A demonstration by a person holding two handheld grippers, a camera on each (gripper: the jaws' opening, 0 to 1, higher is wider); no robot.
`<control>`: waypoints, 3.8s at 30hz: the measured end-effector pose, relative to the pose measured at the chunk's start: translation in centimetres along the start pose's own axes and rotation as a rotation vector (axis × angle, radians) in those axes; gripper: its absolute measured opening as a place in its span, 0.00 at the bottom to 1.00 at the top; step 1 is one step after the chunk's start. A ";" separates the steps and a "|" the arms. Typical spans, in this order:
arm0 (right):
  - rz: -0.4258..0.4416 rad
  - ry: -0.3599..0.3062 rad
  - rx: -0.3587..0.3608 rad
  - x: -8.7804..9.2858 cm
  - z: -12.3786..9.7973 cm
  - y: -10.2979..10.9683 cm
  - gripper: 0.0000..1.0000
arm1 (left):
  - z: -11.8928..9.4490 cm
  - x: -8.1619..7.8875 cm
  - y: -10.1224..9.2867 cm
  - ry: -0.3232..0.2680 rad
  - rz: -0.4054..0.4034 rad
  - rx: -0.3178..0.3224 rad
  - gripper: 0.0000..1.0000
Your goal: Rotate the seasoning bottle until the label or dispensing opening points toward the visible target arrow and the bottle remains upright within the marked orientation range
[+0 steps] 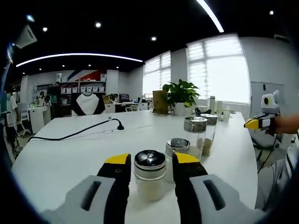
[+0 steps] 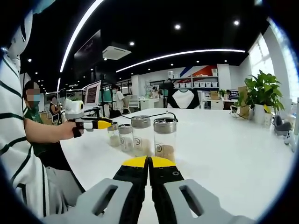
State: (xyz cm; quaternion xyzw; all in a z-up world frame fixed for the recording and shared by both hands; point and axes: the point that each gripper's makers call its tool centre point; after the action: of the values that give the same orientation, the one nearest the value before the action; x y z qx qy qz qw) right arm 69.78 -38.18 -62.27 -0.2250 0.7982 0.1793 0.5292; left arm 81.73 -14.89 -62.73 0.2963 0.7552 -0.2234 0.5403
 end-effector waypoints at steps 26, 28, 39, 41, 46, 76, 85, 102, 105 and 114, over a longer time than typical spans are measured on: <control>0.004 -0.004 0.023 0.0 -0.1 -0.4 0.00 | 1.1 0.7 0.1 0.045 0.015 -0.007 0.32; 0.002 -0.004 0.022 0.0 0.0 -0.3 0.00 | 1.0 0.7 0.1 0.042 0.011 -0.026 0.32; 0.012 -0.012 0.042 0.0 -0.3 -0.7 0.00 | 1.0 0.8 1.0 0.012 -0.048 -0.206 0.32; 0.014 -0.013 0.045 0.0 -0.4 -0.8 0.00 | 0.9 0.8 1.2 0.001 -0.075 -0.241 0.32; 0.025 -0.012 0.059 0.3 -0.7 -1.1 0.00 | 0.9 0.9 1.3 -0.015 -0.096 -0.290 0.32; -0.004 -0.021 0.003 -0.3 -0.4 0.0 0.00 | 0.8 -0.1 0.5 0.025 0.017 0.055 0.40; -0.015 -0.021 -0.029 -0.2 -0.4 0.8 0.00 | 1.0 0.5 0.5 0.051 0.013 0.060 0.37; 0.004 -0.029 -0.018 -0.2 -0.5 0.4 0.00 | 0.6 1.0 1.2 0.050 -0.055 -0.099 0.32; 0.011 -0.032 -0.011 -0.2 -0.5 0.2 0.00 | 0.6 1.0 1.6 0.031 -0.091 -0.172 0.32; 0.027 -0.033 0.005 -0.1 -0.6 -0.1 0.00 | 0.4 1.0 1.8 -0.003 -0.134 -0.249 0.32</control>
State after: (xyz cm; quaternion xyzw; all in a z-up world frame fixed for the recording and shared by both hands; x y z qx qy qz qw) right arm 69.40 -38.59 -61.97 -0.2099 0.7927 0.1884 0.5404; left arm 82.95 -13.65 -63.83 0.1756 0.7944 -0.1640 0.5578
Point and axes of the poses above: the point that each gripper's makers call its tool centre point, and the gripper's own axes: z roughly forward along the fingers, y roughly to its left, x roughly out of its underside, and after that the axes turned 12 degrees about y, right-handed
